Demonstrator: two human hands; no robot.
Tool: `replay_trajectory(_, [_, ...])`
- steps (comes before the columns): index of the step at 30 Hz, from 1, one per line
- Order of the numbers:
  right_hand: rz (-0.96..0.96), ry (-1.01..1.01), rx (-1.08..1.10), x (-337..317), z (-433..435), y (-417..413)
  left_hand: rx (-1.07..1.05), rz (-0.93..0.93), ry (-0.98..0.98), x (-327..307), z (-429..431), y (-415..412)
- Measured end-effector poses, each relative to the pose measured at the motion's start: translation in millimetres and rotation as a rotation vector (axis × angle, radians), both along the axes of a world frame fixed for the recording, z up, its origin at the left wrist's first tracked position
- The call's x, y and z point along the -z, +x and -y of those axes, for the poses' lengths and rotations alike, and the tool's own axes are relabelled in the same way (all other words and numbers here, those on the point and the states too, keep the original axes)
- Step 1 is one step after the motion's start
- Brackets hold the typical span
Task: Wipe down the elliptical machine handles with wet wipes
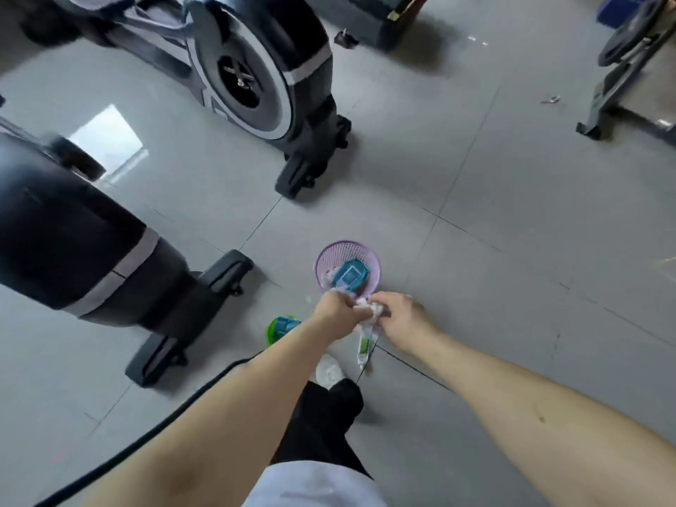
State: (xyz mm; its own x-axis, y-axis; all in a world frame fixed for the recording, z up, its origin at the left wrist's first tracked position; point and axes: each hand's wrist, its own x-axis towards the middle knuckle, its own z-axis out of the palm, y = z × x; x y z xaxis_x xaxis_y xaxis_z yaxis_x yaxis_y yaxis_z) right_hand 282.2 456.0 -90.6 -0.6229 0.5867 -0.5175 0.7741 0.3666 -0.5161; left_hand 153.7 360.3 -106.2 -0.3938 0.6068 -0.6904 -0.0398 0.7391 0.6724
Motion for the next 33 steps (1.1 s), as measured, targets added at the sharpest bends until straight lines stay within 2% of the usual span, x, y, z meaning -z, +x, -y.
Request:
replay_trajectory(7, [0.083, -0.038, -0.117, 84.7, -98.3, -61.9, -0.185, 0.066, -0.036, 95.7, -89.1, -35.9])
replay_trajectory(11, [0.115, -0.081, -0.178, 153.4, -132.2, -94.4, -0.265, 0.075, -0.120, 167.1, -119.9, -56.1])
replay_trajectory(24, [0.278, -0.112, -0.470, 478.6, -216.4, -153.4, -0.576, -0.008, -0.317, 475.2, -195.0, -76.8])
replay_trajectory(29, [0.288, -0.119, -0.528, 536.5, -232.7, -158.0, -0.610, -0.070, -0.376, 521.6, -206.5, -67.9])
replay_trajectory(33, [0.321, -0.060, -0.594, 541.0, -238.6, -162.4, -0.602, -0.107, -0.401, 521.8, -211.8, -64.4])
